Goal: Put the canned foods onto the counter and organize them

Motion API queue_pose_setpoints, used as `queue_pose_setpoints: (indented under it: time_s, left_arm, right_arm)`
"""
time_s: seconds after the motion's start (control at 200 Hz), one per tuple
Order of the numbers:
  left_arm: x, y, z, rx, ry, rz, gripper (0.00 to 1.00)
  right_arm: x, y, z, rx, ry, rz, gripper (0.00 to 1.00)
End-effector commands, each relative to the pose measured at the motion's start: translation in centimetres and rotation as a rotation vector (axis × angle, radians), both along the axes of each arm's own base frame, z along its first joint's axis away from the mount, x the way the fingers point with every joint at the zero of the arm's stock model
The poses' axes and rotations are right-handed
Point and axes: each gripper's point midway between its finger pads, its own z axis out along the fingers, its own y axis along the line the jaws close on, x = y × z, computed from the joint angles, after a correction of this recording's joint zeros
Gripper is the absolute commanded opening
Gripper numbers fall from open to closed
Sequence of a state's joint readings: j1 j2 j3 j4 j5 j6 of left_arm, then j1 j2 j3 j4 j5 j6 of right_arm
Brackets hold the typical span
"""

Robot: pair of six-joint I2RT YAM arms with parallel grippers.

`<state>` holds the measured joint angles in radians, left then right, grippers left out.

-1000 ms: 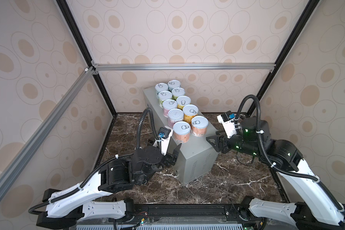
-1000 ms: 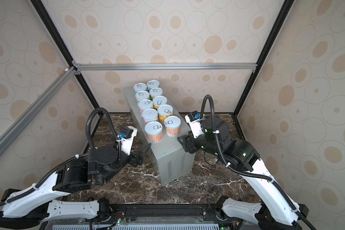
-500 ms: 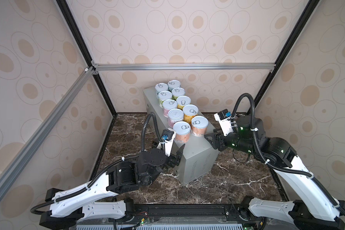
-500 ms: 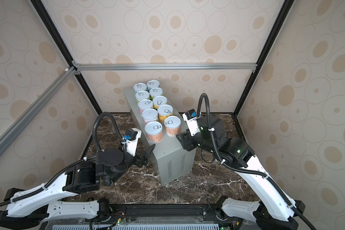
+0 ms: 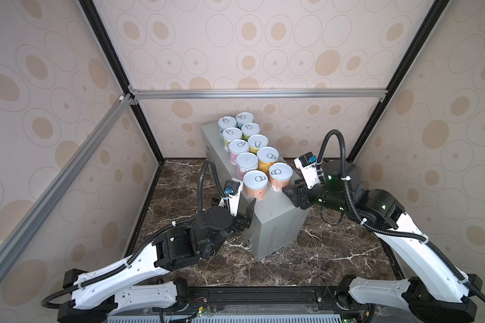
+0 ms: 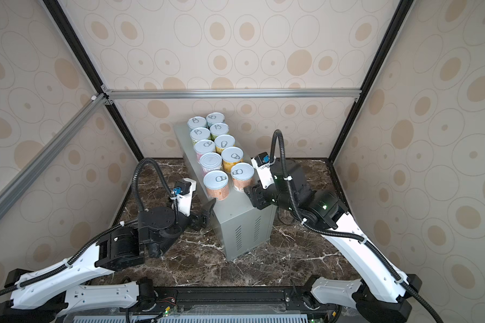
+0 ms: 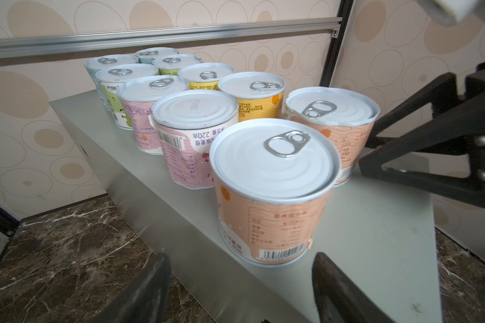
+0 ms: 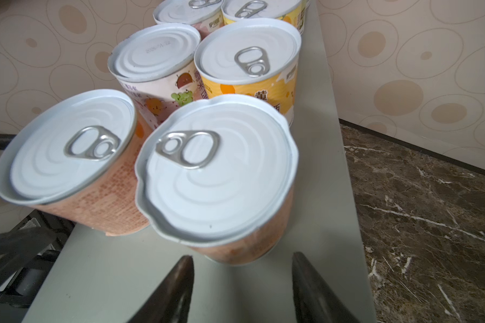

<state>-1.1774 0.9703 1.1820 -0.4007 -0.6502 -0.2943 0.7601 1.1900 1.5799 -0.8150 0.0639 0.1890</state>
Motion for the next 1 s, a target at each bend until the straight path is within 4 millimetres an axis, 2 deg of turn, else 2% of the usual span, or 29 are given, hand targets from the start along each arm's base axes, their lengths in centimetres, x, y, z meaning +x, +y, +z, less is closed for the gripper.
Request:
queue_pose_setpoints:
  time_s: [0.0,0.39,0.995]
  left_arm:
    - [0.4,0.4,0.9,-0.063,-0.006,0.007,0.79]
    - [1.9,0.9,0.2,-0.077,0.010,0.020,0.79]
    - [3.4,1.3,-0.1,-0.088,0.020,0.033,0.79]
  right_arm:
    - [0.4,0.5,0.4,-0.006,-0.030,0.009,0.57]
    - [1.5,1.7,-0.3,-0.022,-0.013,0.018,0.55]
    - [2.4,2.7,-0.2,-0.022,-0.012,0.032,0.55]
